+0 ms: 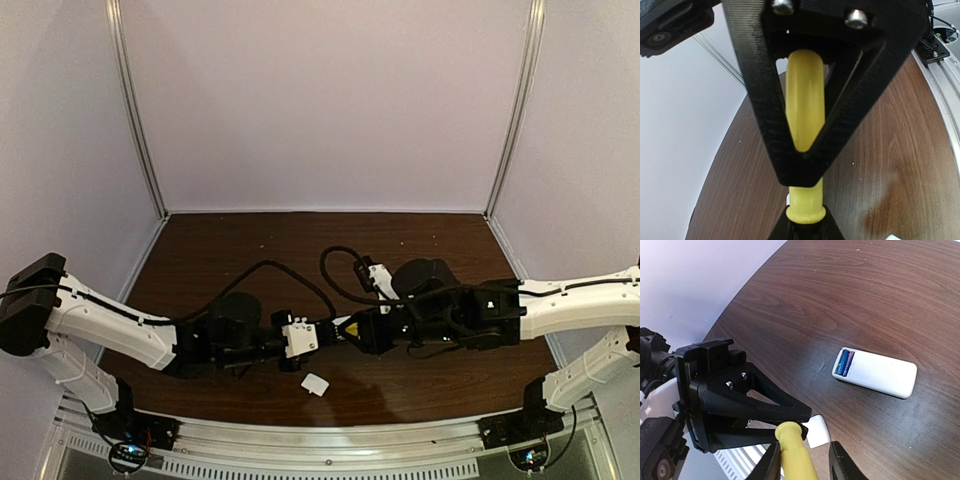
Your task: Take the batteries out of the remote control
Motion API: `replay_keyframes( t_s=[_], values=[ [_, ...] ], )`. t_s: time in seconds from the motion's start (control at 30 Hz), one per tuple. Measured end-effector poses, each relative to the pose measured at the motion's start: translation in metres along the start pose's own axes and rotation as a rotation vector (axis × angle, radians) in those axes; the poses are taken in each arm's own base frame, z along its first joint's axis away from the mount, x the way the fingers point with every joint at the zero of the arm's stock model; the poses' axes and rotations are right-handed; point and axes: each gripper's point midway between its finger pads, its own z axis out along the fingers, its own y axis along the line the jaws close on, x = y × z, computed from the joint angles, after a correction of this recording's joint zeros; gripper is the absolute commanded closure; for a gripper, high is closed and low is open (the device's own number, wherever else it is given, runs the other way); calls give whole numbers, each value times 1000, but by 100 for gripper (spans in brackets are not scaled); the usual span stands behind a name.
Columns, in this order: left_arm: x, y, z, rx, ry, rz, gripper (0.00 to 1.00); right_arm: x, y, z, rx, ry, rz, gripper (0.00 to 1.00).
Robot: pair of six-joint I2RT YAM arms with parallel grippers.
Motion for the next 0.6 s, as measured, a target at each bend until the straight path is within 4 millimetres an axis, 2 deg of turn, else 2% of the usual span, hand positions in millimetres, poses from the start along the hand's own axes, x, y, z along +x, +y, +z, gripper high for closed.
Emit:
replay_keyframes(
  t_s=[0.2,0.27,0.5,0.6],
  values=[
    [0,1,0,-6,2,-2,100,-1,6,0,-27,-6,1,89],
    [1,1,0,-6,2,-2,100,-1,8,0,-36,-5,2,98],
    [2,0,1,-6,6,-6,99,1,7,0,-39,-8,-1,100],
    [2,1,1,-7,6,-6,85,1,7,0,-39,-9,-1,100]
  ],
)
